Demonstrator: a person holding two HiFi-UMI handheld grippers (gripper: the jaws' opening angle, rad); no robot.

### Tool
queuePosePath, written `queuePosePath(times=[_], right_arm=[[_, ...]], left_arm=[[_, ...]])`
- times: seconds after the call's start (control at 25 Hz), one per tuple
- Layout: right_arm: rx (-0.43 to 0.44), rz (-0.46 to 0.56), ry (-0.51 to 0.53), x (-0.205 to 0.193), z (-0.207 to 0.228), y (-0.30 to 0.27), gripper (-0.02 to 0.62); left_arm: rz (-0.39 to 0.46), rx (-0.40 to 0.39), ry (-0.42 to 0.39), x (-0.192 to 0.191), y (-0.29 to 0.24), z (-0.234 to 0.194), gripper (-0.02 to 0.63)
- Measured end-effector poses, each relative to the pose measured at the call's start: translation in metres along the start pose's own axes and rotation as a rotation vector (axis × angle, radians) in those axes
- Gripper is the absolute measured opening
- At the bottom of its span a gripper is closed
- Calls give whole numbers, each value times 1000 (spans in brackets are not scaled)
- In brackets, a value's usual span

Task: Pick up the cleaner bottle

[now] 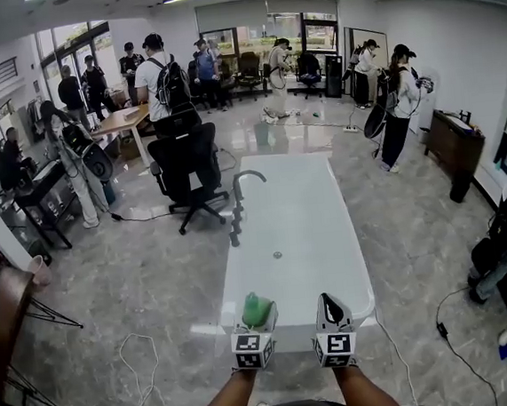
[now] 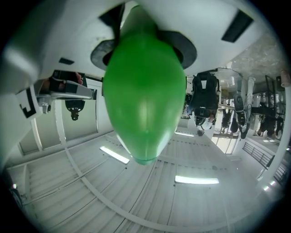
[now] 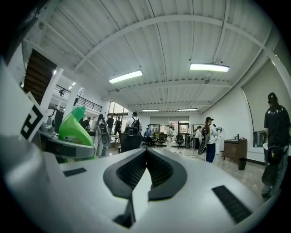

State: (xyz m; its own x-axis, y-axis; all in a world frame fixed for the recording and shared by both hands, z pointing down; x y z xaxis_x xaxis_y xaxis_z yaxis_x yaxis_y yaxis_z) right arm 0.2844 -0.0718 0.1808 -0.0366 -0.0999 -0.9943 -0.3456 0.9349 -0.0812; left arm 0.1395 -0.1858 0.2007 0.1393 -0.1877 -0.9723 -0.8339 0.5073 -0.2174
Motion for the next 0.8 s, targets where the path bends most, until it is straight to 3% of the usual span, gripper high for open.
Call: queuePosePath(times=[0.8], right_arm=[[16,0,23,-2,35,-1,17]], left_arm=[[21,28,-34,6,-16,30,176]])
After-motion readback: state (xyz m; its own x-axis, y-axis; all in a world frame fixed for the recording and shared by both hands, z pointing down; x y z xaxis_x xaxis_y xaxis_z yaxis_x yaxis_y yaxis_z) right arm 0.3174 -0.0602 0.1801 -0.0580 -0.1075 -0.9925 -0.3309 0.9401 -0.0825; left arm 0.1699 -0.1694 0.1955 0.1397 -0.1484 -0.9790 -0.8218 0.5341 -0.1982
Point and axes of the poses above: the fingertips, and each gripper's own axes: y backward along the fingers, z to its right, x out of its top, the point moved 5 cm from there along y, backward along the fingers, and after that the axes turned 5 degrees about -z, right-handed, at the moved point
